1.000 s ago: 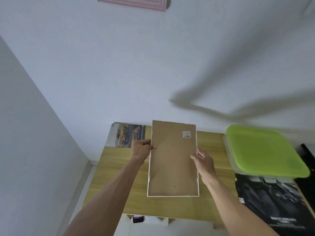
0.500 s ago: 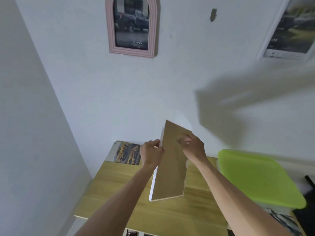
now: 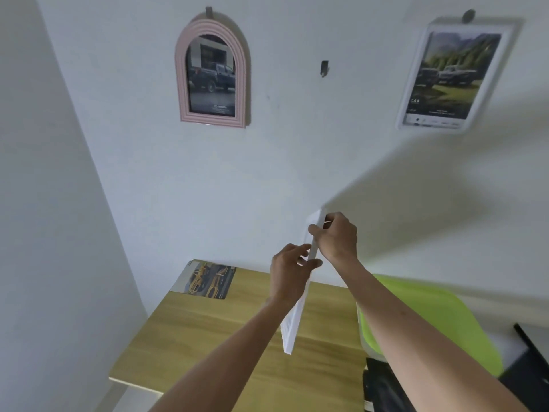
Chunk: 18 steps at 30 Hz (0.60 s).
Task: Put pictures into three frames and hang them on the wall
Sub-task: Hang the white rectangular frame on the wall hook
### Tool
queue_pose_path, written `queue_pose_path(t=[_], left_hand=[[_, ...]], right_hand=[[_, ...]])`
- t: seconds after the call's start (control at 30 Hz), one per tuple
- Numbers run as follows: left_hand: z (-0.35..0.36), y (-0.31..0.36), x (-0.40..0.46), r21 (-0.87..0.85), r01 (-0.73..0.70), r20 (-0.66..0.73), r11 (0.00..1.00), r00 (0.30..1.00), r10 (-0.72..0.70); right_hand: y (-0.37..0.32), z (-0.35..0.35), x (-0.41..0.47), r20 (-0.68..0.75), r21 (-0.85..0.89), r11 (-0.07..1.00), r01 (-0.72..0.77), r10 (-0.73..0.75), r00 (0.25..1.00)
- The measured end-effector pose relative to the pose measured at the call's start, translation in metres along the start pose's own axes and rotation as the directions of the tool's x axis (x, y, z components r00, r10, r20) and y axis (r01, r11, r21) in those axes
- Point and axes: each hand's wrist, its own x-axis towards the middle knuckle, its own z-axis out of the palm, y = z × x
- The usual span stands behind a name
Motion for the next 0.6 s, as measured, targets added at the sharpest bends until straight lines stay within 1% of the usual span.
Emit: queue_pose_path(t=[0.1, 0.17, 0.23, 0.33, 0.43, 0.5, 0.57, 0.6], left_hand=[[-0.005, 0.006, 0.015, -0.026, -0.026, -0.053, 0.999, 0.998, 0.024], [-0.016, 0.007, 0.031, 0.033, -0.033, -0.119, 0.999, 0.992, 0.037], [-0.03, 0.006, 0.049, 0.136, -0.034, -0.166, 0.99, 0.984, 0.057], [-0.051, 0.003, 0.076, 0.273, 0.014, -0.145, 0.962, 0.989, 0.027], [-0.068, 0.005, 0.096, 0.323, 0.053, -0.068, 0.945, 0.997, -0.033], [-0.078, 0.007, 0.109, 0.267, 0.033, -0.01, 0.963, 0.999, -0.031], [-0.085, 0.013, 0.122, 0.123, 0.025, 0.022, 0.992, 0.999, -0.028], [-0.088, 0.016, 0.127, 0.06, 0.028, 0.011, 0.998, 1.0, -0.029]], right_hand=[[0.003, -0.022, 0.003, -0.037, 0.089, 0.993, 0.08, -0.077, 0.996], [0.003, -0.037, 0.007, -0.047, 0.165, 0.979, 0.117, -0.111, 0.993], [0.003, -0.049, 0.013, -0.039, 0.247, 0.962, 0.119, -0.113, 0.993], [0.004, -0.063, 0.031, 0.016, 0.345, 0.935, 0.085, -0.096, 0.995], [-0.001, -0.074, 0.046, 0.042, 0.413, 0.908, 0.074, -0.1, 0.994], [-0.003, -0.079, 0.057, 0.033, 0.439, 0.894, 0.09, -0.117, 0.993], [-0.009, -0.084, 0.067, 0.021, 0.453, 0.884, 0.119, -0.144, 0.989], [-0.012, -0.086, 0.072, 0.011, 0.457, 0.88, 0.133, -0.155, 0.988]])
